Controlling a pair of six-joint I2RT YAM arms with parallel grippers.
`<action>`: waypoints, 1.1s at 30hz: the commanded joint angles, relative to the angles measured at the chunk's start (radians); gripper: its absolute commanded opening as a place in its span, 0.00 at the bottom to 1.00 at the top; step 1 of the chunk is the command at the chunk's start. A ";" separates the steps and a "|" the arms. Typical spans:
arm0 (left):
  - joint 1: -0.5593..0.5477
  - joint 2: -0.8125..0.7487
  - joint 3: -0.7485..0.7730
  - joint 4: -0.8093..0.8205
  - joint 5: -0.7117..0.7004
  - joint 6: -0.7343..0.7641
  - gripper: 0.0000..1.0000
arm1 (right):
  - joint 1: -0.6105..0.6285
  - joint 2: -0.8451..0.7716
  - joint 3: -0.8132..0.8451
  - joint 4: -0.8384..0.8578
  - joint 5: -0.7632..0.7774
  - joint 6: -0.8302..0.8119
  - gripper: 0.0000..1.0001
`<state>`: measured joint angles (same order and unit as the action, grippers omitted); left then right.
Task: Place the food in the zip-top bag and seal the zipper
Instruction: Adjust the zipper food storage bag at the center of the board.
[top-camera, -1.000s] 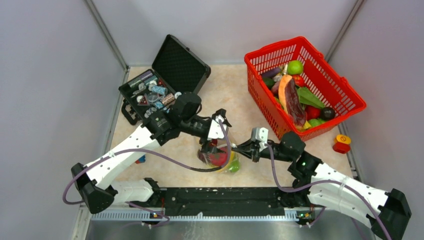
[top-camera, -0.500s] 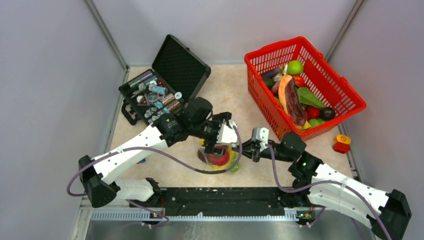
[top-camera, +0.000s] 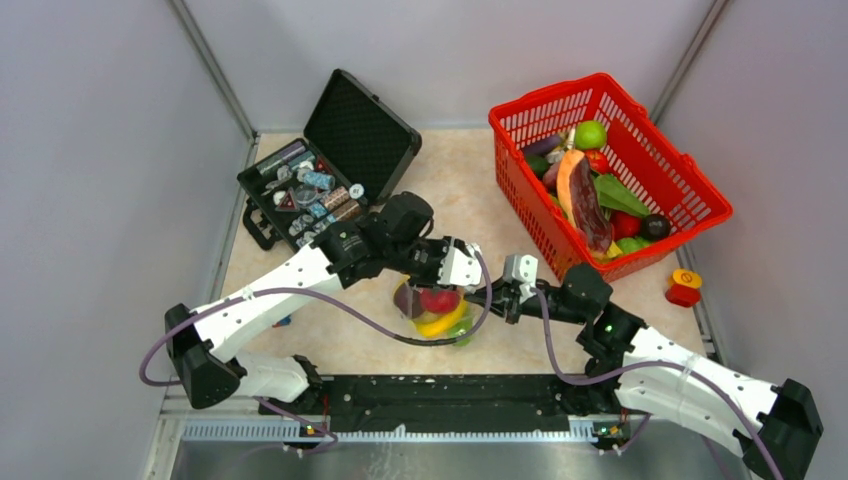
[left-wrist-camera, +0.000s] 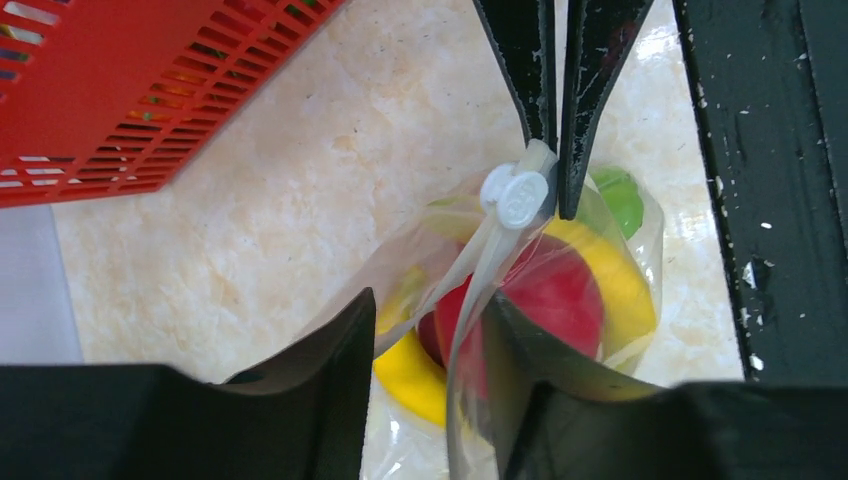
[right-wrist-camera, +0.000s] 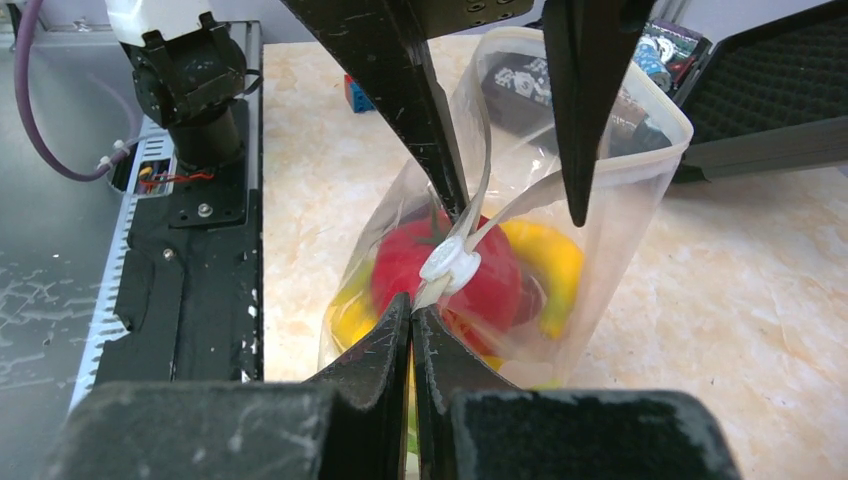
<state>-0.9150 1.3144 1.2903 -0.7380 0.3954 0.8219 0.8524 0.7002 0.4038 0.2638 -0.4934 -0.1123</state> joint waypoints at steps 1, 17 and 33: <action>0.001 -0.010 0.032 0.000 -0.003 0.009 0.38 | -0.009 -0.013 0.012 0.038 -0.014 -0.004 0.00; 0.001 -0.048 0.017 0.069 0.042 0.005 0.91 | -0.008 0.009 0.021 0.052 -0.038 -0.006 0.00; 0.017 0.143 0.309 -0.340 0.168 0.144 0.86 | 0.053 0.036 0.046 0.002 0.016 -0.062 0.00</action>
<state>-0.9051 1.4429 1.5574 -0.9524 0.5087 0.9215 0.8948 0.7361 0.4068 0.2531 -0.4904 -0.1509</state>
